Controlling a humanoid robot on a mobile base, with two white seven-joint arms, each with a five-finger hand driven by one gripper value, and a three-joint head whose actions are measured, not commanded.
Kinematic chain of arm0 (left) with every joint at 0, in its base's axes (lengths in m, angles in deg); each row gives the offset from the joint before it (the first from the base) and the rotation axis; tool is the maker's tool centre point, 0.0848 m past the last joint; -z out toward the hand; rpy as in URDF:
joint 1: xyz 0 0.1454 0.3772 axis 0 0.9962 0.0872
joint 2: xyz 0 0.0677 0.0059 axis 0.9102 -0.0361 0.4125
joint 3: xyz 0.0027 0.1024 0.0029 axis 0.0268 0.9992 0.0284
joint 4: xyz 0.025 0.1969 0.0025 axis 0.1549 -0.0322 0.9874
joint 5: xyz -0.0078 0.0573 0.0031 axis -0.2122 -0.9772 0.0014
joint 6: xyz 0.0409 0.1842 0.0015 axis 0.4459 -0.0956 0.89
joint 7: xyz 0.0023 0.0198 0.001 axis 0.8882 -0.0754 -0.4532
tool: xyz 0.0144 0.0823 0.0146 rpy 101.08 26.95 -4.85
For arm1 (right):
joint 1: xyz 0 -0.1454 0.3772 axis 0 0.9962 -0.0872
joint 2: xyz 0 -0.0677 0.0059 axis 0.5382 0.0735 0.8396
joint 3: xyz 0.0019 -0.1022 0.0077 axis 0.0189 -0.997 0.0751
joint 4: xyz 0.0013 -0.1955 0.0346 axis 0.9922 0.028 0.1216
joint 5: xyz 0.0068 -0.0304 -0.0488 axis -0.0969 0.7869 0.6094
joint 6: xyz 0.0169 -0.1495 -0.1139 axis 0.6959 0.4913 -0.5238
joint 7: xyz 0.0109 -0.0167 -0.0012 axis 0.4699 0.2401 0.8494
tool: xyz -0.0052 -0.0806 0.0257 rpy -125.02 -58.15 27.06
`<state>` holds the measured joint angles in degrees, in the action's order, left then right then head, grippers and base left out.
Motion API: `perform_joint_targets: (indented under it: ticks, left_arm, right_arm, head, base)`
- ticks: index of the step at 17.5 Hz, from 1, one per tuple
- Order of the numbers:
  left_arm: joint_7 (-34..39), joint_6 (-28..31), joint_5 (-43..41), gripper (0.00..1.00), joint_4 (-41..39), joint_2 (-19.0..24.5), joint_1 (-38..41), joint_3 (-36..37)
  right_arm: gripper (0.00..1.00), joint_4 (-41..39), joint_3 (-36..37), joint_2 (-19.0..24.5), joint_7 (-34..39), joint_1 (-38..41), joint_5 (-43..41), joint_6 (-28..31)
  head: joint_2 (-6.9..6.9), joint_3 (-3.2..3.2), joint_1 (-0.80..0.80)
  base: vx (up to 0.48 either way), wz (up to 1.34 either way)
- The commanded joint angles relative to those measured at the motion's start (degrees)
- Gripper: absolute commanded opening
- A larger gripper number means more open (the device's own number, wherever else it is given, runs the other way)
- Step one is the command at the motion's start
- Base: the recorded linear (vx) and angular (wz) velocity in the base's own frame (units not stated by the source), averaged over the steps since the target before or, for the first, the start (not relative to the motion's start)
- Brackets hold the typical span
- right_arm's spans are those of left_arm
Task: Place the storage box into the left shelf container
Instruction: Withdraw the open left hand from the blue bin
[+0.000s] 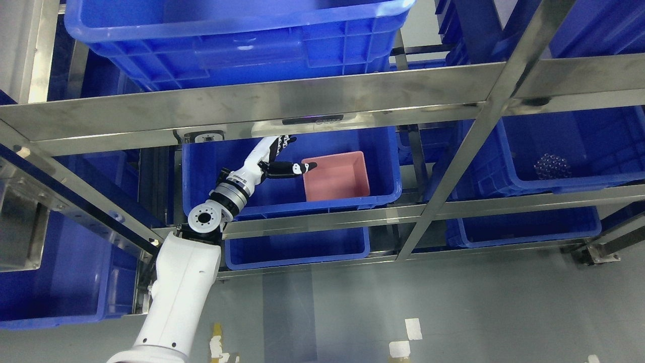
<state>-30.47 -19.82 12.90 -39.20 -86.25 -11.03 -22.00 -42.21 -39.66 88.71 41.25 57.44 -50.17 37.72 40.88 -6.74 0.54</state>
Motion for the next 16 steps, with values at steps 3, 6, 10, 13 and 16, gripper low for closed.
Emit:
perform_joint_targets:
  ticks: [3, 6, 10, 13, 16]
  left_arm:
    - [4.4, -0.6, 8.7, 1.0, -13.2, 1.0, 5.9, -2.2]
    - [5.2, -2.6, 15.0, 1.0, -26.9, 1.0, 15.9, -2.5]
    - [7.0, -12.5, 15.1, 1.0, -40.8, 1.0, 28.6, -6.7]
    - [7.1, -13.8, 15.1, 1.0, -44.4, 1.0, 33.3, -11.0]
    - [7.1, -6.3, 15.8, 1.0, -45.3, 1.0, 33.9, -13.1]
  right_arm:
    - [1.0, -1.0, 0.2, -1.0, 0.0, -0.4, -0.1, 0.0]
    - [1.0, -1.0, 0.2, -1.0, -0.1, -0.4, -0.1, 0.0]
    - [1.0, -1.0, 0.2, -1.0, -0.1, -0.4, -0.1, 0.0]
    - [1.0, -1.0, 0.2, -1.0, -0.1, -0.4, -0.1, 0.0]
    - [1.0, -1.0, 0.2, -1.0, 0.0, -0.4, -0.1, 0.0]
  head:
    - [0.0, 0.0, 0.0]
    - [0.0, 0.0, 0.0]
    - [0.0, 0.0, 0.0]
    - [0.0, 0.0, 0.0]
    - [0.0, 0.0, 0.0]
  base:
    - [0.0, 0.0]
    - [0.0, 0.0]
    - [0.0, 0.0]
    - [0.0, 0.0]
    - [0.0, 0.0]
